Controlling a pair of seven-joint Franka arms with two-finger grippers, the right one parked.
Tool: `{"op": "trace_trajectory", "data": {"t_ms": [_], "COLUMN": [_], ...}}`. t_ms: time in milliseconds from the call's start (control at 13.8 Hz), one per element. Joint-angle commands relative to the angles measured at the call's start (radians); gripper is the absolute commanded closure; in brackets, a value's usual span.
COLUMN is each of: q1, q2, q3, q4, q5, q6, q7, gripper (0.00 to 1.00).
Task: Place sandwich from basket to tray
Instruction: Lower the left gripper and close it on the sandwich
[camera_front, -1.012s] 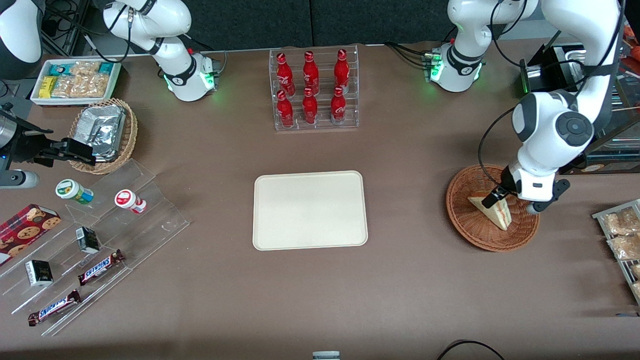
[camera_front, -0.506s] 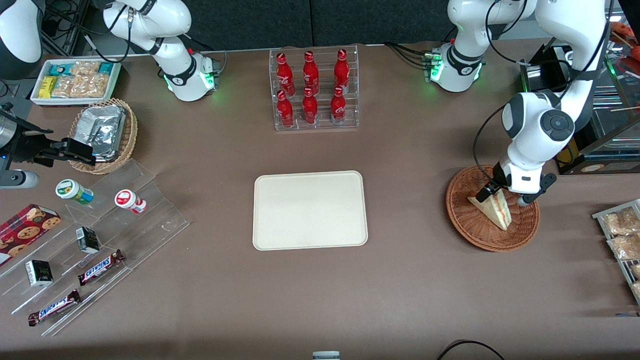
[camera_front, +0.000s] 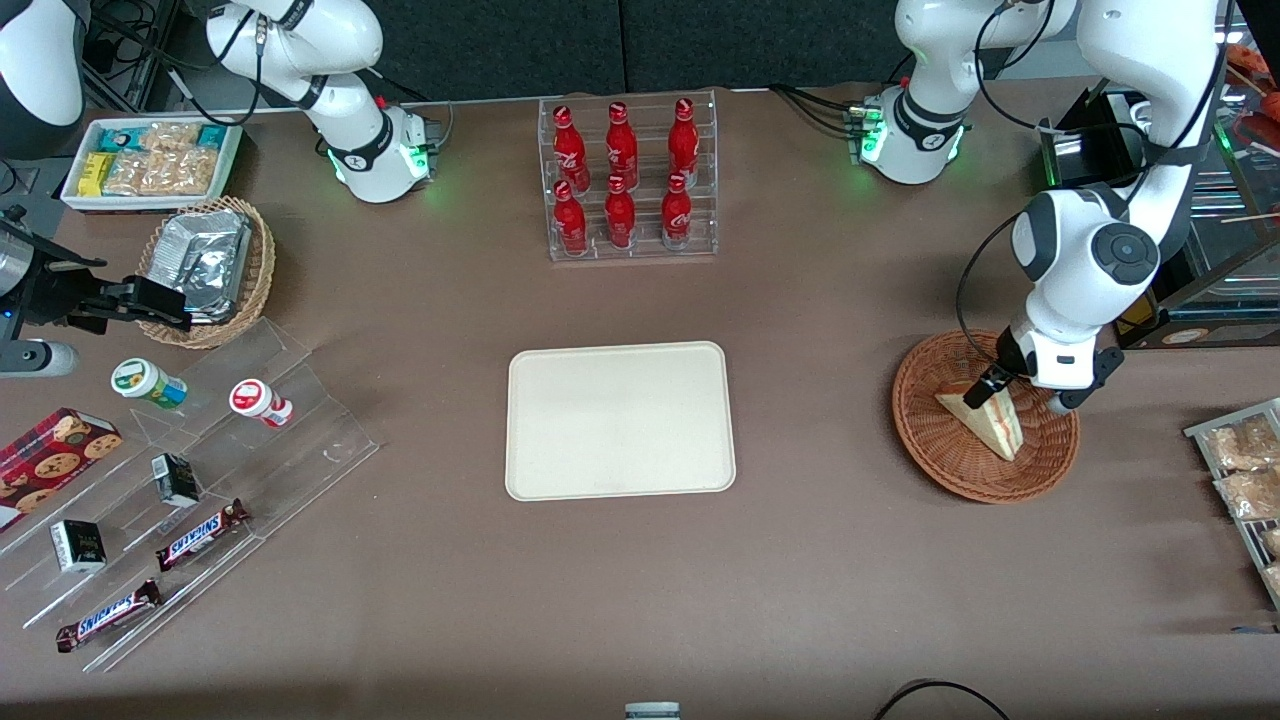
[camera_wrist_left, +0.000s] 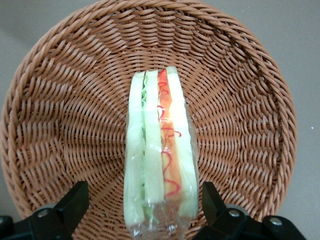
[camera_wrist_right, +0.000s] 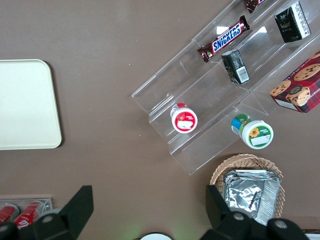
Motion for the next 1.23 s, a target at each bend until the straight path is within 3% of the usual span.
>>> {"op": "trace_trajectory", "data": {"t_ms": [0,145,289,361,651,940,1157], "q1": [0.000,0.000,0.000,0.000,-0.004,-0.015,-0.015], "q2": [0.014,0.013,0.011,0.010,-0.018,-0.058,-0.062], "q3": [-0.001,0.000,0.000,0.000,-0.003,-0.015,-0.086], "q4": [-0.008,-0.004,0.013,0.024,0.073,0.231,0.369], "q5": [0.010,0.009,0.006,0.006,0.006,0.012,0.015], "q6": [0.041,0.040,0.038,0.034,-0.053,-0.334,-0.527], "q7": [-0.014,-0.014,-0.015,-0.014,-0.014,-0.003,-0.010], "gripper": [0.08,0.58,0.92,0.99,1.00,1.00,1.00]}}
